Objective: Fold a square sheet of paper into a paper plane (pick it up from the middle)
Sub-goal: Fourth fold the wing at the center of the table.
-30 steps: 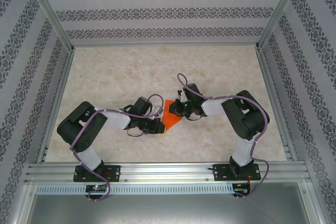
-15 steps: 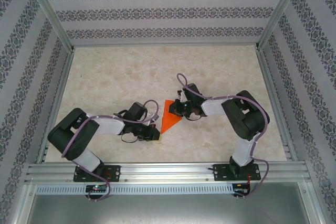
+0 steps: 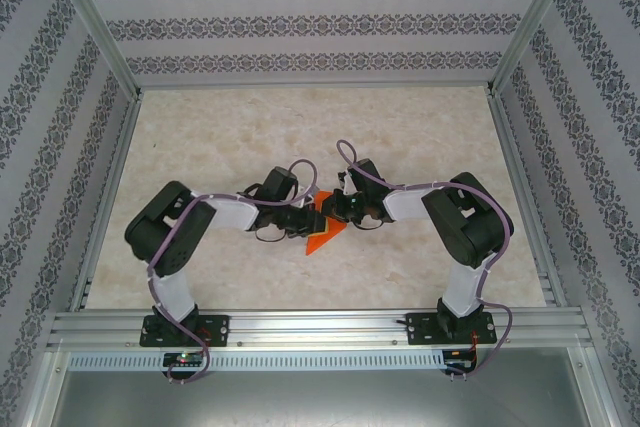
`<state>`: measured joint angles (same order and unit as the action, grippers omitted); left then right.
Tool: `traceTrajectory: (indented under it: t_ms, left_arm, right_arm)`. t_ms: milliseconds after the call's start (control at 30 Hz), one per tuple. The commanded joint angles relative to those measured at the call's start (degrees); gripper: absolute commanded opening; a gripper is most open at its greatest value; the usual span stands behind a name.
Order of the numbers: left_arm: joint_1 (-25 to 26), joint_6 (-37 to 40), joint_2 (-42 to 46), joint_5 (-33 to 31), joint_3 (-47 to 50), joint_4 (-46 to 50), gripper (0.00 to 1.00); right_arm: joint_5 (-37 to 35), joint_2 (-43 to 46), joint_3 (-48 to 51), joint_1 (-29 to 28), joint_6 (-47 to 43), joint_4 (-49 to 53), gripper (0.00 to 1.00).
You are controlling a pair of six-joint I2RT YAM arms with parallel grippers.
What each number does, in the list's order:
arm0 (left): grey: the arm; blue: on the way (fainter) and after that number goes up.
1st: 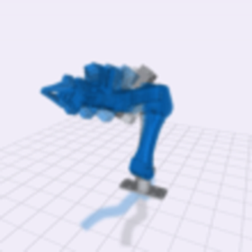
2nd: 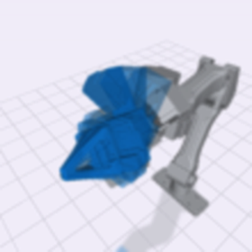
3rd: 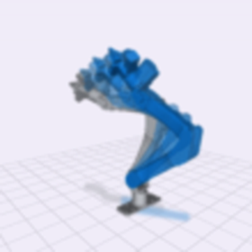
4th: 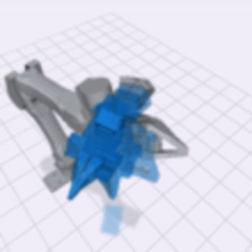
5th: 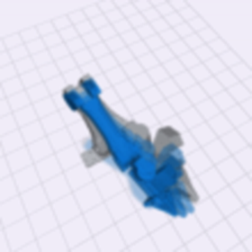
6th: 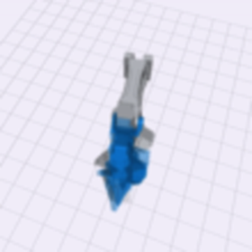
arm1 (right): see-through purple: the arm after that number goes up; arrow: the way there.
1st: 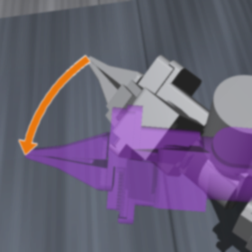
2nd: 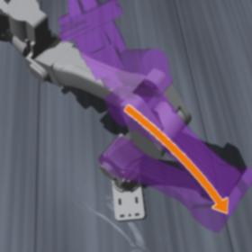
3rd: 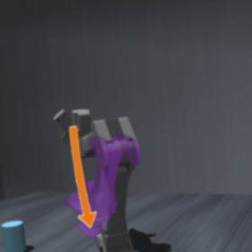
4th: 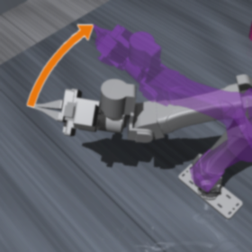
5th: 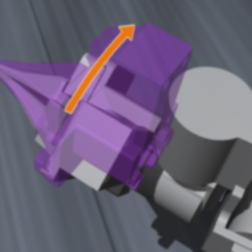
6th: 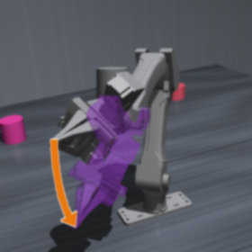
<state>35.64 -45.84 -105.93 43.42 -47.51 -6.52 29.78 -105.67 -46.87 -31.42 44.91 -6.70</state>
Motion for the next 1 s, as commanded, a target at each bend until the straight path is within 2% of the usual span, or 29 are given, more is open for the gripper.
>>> traceTrajectory:
  t_ms: [0, 300, 567, 967]
  left_arm:
    - [-0.5, -2.5, -2.4, -0.3, -0.2, -2.9, 0.11]
    - [-0.3, -2.7, -0.5, -0.6, 8.3, -5.1, 0.13]
    - [-0.1, 1.5, 3.2, 1.2, 9.0, 0.0, 0.15]
    - [0.0, 2.4, 9.8, 2.4, 15.6, 0.8, 0.16]
  right_arm:
    - [-6.4, -2.3, 2.2, -0.3, -1.6, 6.2, 0.11]
    - [-7.2, -2.4, 3.1, -0.3, -1.7, 6.2, 0.11]
    - [-8.0, -3.0, 3.0, -0.4, -1.4, 6.6, 0.11]
    - [-8.8, -3.0, 2.4, -0.9, -0.9, 7.6, 0.11]
